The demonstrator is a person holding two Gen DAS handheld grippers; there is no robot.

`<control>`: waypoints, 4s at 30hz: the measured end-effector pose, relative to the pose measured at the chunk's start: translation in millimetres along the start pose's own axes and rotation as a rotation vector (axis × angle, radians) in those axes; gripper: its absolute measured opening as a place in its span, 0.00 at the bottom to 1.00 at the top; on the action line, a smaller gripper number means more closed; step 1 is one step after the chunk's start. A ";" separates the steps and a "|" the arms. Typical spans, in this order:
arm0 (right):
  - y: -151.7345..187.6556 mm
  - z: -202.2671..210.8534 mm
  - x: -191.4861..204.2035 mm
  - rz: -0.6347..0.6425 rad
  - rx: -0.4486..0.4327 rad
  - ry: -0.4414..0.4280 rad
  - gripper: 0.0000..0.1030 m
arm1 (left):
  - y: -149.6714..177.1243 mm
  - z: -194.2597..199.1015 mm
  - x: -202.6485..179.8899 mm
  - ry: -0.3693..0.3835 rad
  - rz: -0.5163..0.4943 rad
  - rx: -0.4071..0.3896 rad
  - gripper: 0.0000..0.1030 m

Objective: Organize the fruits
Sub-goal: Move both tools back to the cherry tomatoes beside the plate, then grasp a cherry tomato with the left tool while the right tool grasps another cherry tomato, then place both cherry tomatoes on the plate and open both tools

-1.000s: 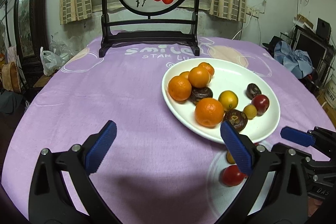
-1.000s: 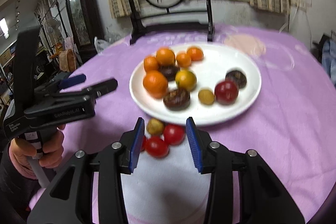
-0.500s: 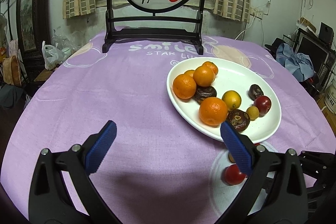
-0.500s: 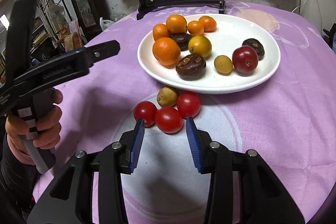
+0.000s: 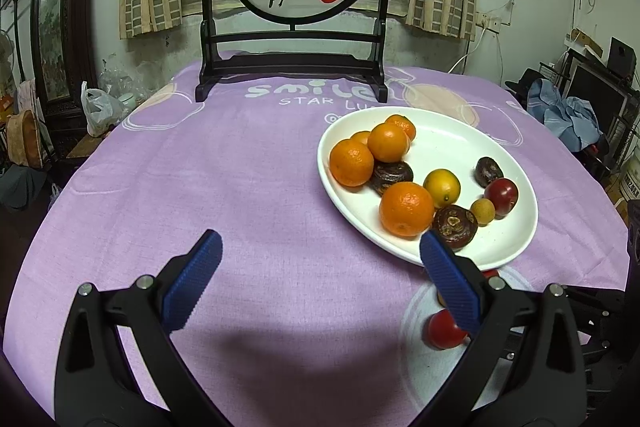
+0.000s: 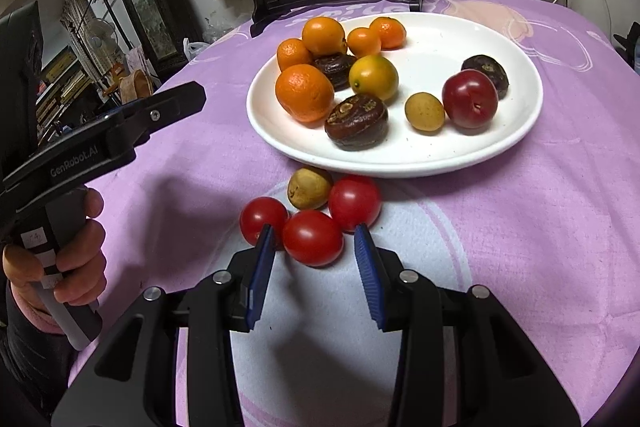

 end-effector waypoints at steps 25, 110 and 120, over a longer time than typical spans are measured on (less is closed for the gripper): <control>-20.1 34.9 -29.1 -0.104 -0.110 0.030 0.30 | 55.4 -3.3 -81.8 0.192 -0.327 0.147 0.98; -57.3 32.1 -22.6 0.019 -0.236 0.077 0.37 | -23.5 -22.9 -16.6 0.064 0.046 0.013 0.97; -22.0 16.8 -10.0 0.023 -0.101 0.065 0.39 | -2.9 -3.9 19.0 0.008 0.116 0.024 0.98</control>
Point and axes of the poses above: each gripper's, at about its wrist camera, not at the fingertips, and z roughly against the way its jaws point, x to its left, y to its underside, the point moved 8 cm from there along -z, roughly the way its jaws point, and after that the axes turned 1 degree about -x, right-handed, at the moved point
